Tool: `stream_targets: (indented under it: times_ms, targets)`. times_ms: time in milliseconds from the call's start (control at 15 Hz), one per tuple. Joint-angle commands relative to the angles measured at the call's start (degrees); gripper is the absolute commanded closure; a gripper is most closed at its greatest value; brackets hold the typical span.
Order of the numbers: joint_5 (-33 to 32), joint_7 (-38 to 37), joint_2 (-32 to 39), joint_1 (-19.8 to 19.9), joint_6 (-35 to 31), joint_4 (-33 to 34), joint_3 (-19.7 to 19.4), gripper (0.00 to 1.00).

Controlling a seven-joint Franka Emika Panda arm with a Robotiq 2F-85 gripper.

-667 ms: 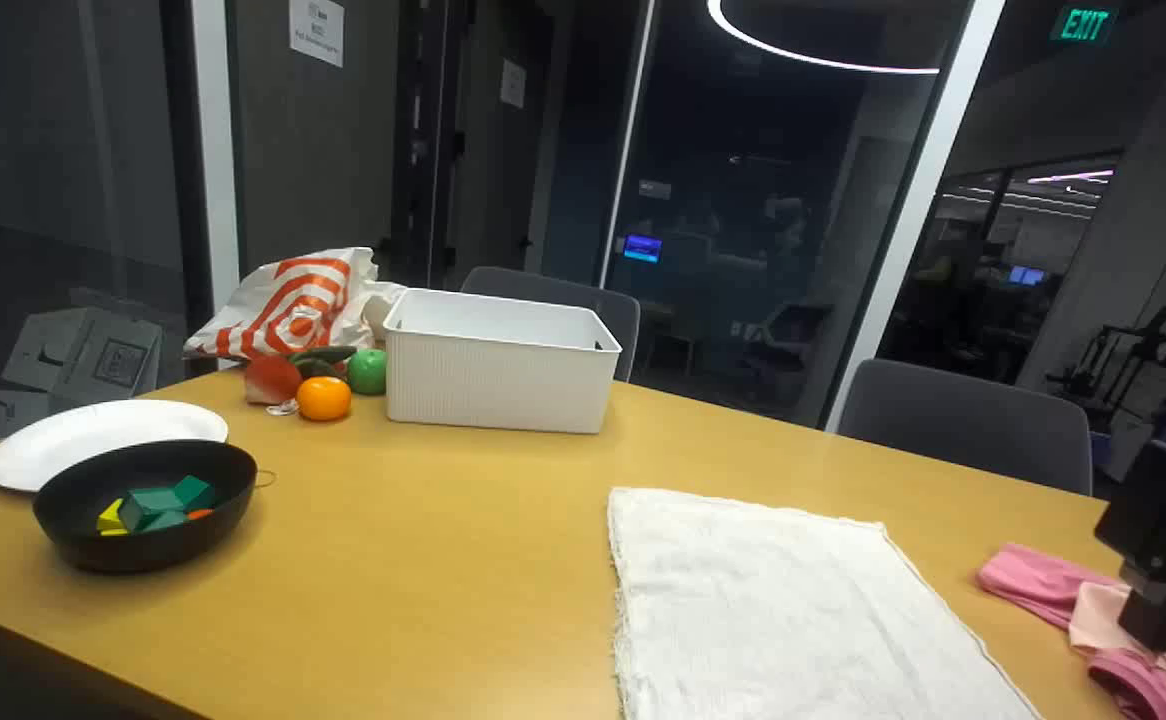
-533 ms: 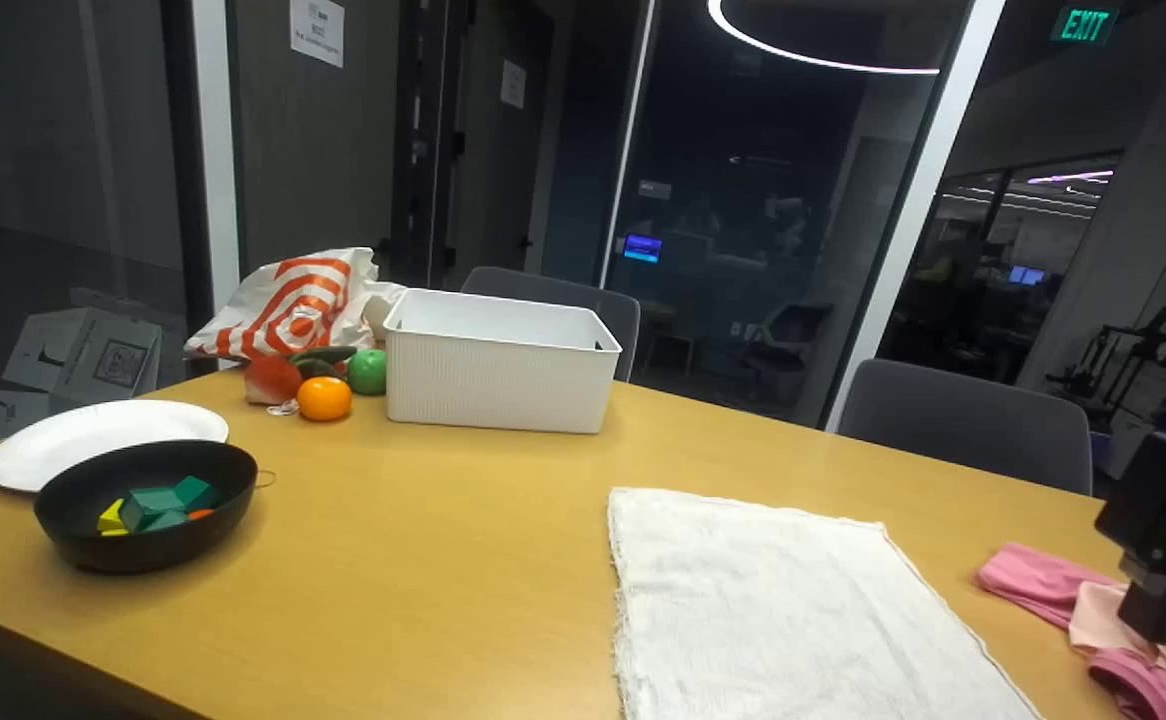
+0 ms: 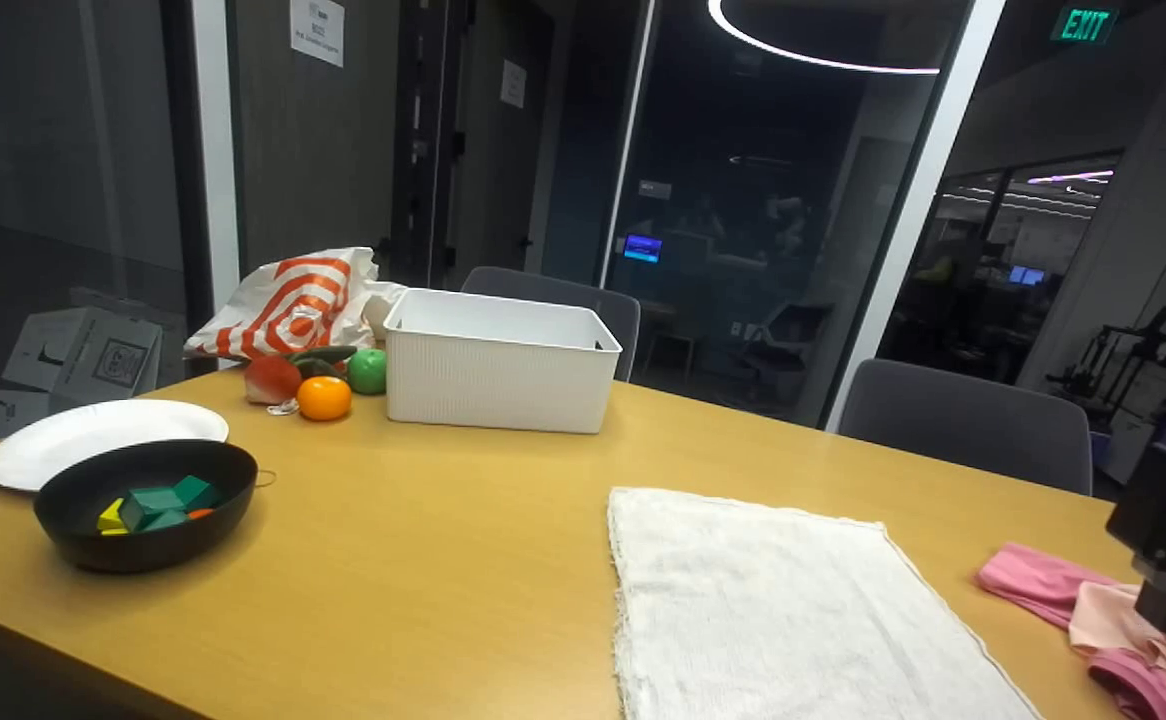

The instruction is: Put the colored cloths on the white cloth then fold it

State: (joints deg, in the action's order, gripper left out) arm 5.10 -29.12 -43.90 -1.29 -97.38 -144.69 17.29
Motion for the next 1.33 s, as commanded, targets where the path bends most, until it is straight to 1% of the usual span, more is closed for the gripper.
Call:
stream_targets:
  times_ms: [0, 133, 200, 333, 467, 733, 933, 1067, 1267]
  targets:
    - [-5.1, 0.2, 4.91, 4.87, -3.02, 1.51, -3.21, 0.0]
    - [-6.87, 1.34, 7.92, 7.2, -7.6, 1.27, -6.5, 0.0]
    - [-6.67, 2.26, 9.51, 7.99, -10.23, 1.38, -8.7, 0.0]
    - [-8.14, 4.51, 12.48, 9.57, -16.56, 1.17, -11.87, 0.0]
    - [-11.7, 4.97, 16.31, 11.91, -20.73, 1.51, -13.6, 0.0]
    - [-16.77, 3.96, 23.13, 14.23, -27.44, 0.48, -16.16, 0.0]
    - [-22.06, 0.22, 27.91, 16.0, -33.36, 0.09, -16.47, 0.0]
    - [-31.69, -6.82, 30.5, 18.68, -37.02, 0.07, -15.84, 0.0]
    - [-34.4, -11.09, 33.51, 18.32, -37.09, -0.05, -18.16, 0.0]
